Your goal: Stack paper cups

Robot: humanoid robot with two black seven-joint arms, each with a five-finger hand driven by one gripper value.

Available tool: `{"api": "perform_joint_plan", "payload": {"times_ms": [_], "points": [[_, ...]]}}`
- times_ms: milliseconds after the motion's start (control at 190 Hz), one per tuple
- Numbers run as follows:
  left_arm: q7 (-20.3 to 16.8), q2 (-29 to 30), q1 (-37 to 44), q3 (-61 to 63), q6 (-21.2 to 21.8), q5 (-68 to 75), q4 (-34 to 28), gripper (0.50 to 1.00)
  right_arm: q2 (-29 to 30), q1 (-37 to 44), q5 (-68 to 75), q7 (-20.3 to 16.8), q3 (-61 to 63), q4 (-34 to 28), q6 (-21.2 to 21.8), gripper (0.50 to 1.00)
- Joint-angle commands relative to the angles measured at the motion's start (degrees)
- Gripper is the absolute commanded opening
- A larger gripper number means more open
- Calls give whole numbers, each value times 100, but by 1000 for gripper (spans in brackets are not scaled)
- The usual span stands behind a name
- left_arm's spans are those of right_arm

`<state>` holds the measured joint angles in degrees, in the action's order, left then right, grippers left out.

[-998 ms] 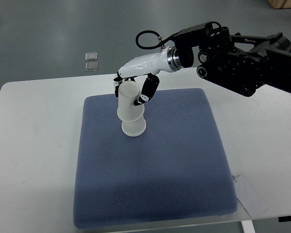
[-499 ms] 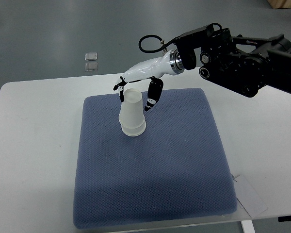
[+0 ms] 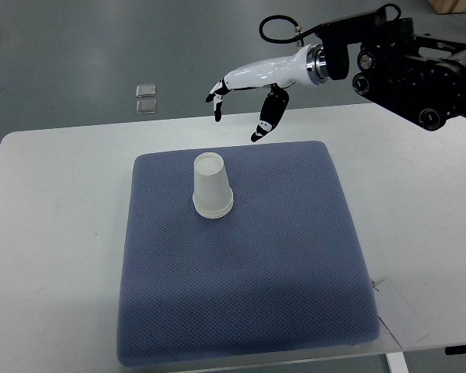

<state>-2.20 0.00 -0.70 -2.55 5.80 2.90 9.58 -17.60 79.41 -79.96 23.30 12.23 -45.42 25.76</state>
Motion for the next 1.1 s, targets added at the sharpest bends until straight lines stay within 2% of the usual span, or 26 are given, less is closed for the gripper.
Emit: {"api": "perform_joint_plan", "payload": {"times_ms": [0,215,373,478,761,1097], "points": [[0,0,0,0,0,0,0,1000,-244,-197,709,-19,280,341,131,903],[0,0,0,0,0,0,0,1000,-578,-777,3302,-361,315,1088,-45,903],[0,0,0,0,0,0,0,1000,-569,-1296,5200,-739,315,1448,-721,903],[0,0,0,0,0,0,0,1000,-569,-1577,6070,-792,307,1466,-950,903],[0,0,0,0,0,0,0,1000,-490,-2394,7310,-801,754,1475,-1477,903],[0,0,0,0,0,0,0,1000,-156,-2957,7609,-748,1449,1448,-1671,905]]}}
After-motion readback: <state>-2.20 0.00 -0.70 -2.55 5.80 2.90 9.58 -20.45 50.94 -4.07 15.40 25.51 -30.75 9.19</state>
